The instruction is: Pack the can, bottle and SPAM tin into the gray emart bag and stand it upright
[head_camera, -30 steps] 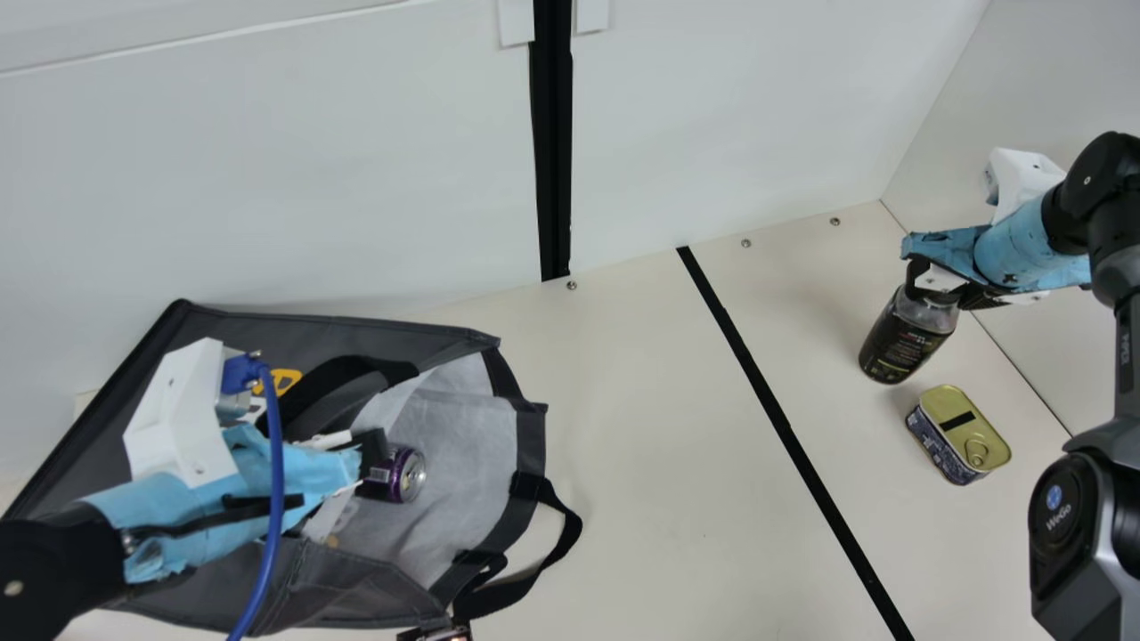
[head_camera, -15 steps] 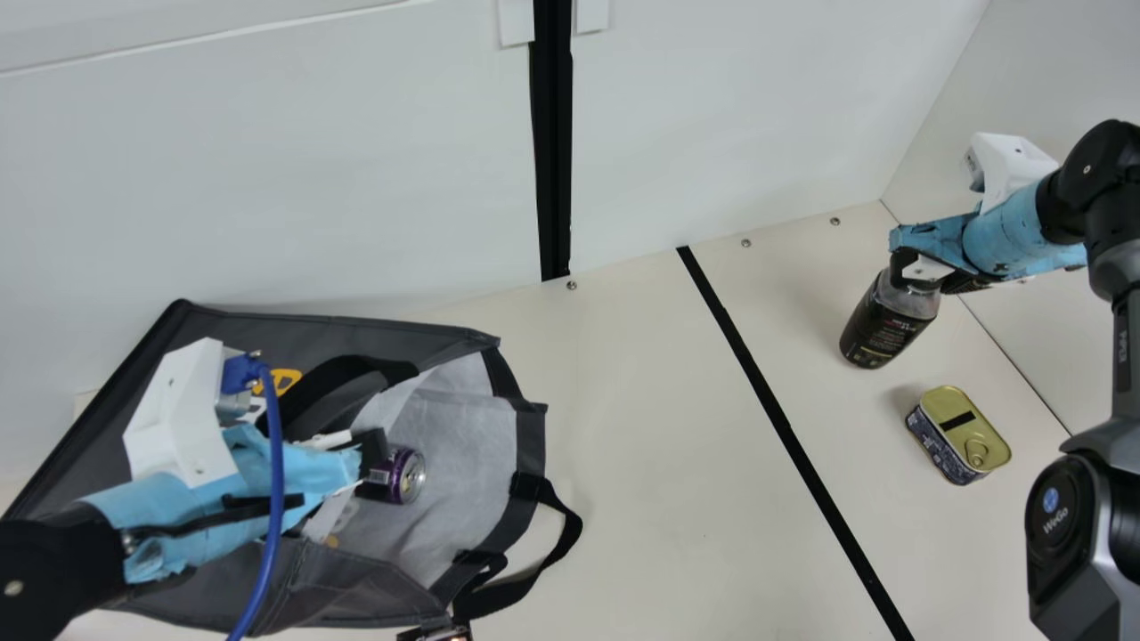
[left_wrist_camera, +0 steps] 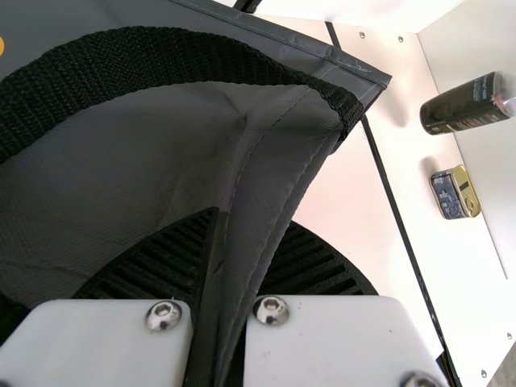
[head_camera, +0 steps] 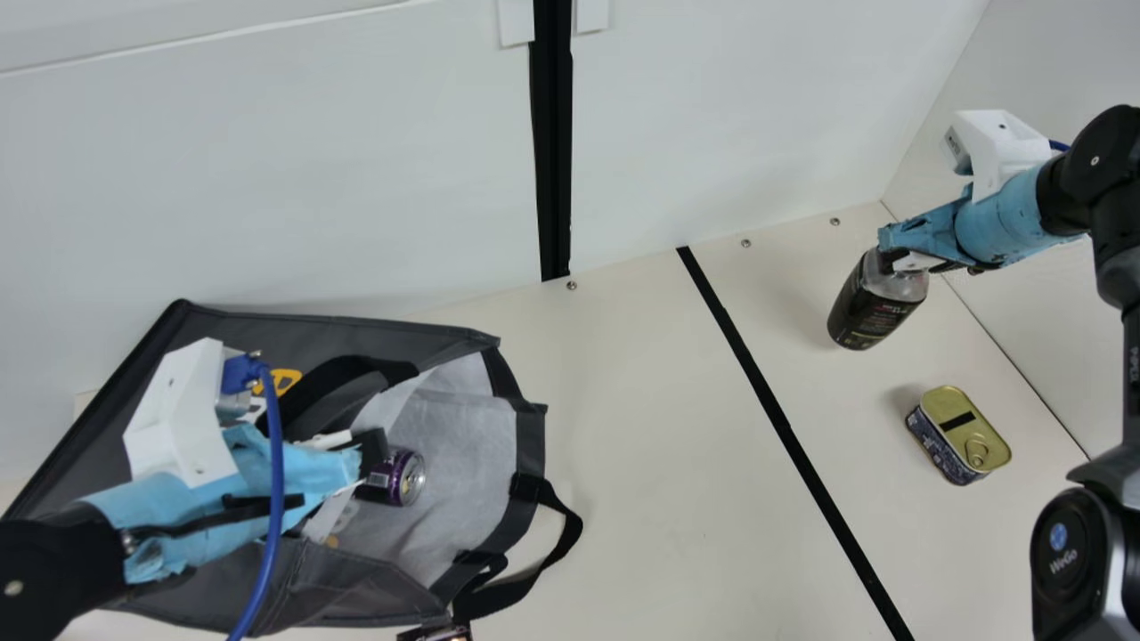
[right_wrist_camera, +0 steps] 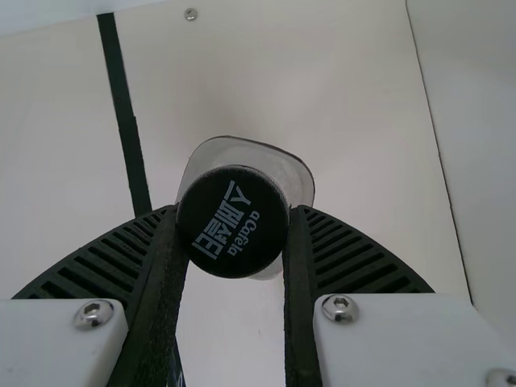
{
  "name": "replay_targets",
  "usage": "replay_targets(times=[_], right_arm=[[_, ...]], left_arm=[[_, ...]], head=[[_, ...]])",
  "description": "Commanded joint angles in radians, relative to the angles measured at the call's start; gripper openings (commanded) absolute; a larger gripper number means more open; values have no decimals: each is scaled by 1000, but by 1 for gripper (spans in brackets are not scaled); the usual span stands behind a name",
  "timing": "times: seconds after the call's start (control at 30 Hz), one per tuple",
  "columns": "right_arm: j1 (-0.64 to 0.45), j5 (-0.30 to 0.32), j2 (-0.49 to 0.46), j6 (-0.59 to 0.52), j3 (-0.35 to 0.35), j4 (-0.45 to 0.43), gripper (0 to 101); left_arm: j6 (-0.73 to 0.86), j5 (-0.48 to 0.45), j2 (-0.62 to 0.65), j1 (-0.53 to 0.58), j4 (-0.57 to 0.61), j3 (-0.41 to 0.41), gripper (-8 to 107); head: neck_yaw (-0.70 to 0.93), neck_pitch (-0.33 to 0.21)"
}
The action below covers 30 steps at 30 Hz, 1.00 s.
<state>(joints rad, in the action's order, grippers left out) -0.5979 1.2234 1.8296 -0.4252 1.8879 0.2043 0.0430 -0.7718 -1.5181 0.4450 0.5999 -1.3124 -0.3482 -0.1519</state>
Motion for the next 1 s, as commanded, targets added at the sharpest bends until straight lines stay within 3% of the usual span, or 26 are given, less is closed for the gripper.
replay_targets(times=[0.0, 0.63, 0.97], right_arm=[[3, -3, -17, -22, -14, 5, 0], [39, -3, -203, -216, -199, 67, 0], [66, -3, -256, -341, -284, 129, 0]], left_arm=[[0, 0, 0, 0, 0, 0, -8], [0, 0, 0, 0, 0, 0, -8], [0, 0, 0, 0, 0, 0, -8]], head=[[-1, -23], [-1, -23], [-1, -23]])
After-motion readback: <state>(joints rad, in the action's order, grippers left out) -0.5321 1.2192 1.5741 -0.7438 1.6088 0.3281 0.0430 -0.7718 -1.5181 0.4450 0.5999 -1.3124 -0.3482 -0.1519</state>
